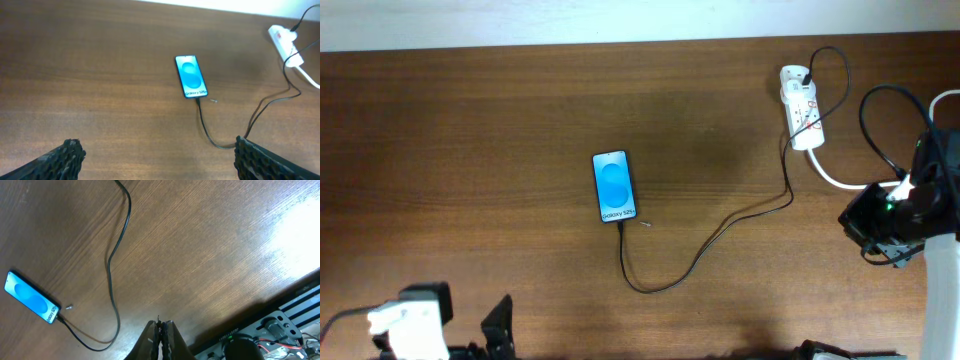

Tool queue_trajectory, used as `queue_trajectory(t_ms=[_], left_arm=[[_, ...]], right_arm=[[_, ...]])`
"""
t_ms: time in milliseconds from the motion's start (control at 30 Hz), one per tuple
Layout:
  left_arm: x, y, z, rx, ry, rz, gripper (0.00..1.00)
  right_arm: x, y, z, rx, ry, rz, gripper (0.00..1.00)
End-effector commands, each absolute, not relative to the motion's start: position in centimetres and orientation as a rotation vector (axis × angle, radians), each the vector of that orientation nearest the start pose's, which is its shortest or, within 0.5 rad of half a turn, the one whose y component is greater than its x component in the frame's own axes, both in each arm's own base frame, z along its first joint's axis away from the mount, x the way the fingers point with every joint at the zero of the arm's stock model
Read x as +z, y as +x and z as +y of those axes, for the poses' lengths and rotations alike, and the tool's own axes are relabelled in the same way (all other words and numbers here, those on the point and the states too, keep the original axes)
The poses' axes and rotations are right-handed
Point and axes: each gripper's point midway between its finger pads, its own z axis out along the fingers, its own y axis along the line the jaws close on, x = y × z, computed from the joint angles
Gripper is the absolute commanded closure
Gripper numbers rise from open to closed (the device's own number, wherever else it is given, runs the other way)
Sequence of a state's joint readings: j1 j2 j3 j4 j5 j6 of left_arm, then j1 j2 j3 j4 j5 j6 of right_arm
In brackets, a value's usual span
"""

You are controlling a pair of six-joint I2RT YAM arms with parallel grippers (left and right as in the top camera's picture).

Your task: Plug charger to phone and switch on socket

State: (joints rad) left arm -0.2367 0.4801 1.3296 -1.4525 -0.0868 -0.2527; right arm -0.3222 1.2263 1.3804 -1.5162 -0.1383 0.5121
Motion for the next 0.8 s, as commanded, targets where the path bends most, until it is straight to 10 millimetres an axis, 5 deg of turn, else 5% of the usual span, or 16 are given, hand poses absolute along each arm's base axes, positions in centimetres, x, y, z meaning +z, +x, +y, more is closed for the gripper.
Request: queue_trajectory(t_ms=[0,400,500,767], left_arm=[[32.4,9.0,-0.1,-0.166,-0.066,2.099,0.01],[31.4,6.8,0.8,-0.171,-0.094,2.01,0.0],[29.6,7.7,0.6,-0.179,-0.13,2.067,0.0],[29.6,7.9,0.9,-0.159,-0.14,2.062,0.01]], right_arm=[[23.0,20.8,-4.9,0.208,1.151,2.664,0.96],[23.3,21.9,-5.2,0.212,1.136,2.621,0.96],[23.6,23.8,-5.7,0.234,1.11,2.56,0.96],[21.1,29.7,-5.5,0.414,1.087,2.572,0.96]])
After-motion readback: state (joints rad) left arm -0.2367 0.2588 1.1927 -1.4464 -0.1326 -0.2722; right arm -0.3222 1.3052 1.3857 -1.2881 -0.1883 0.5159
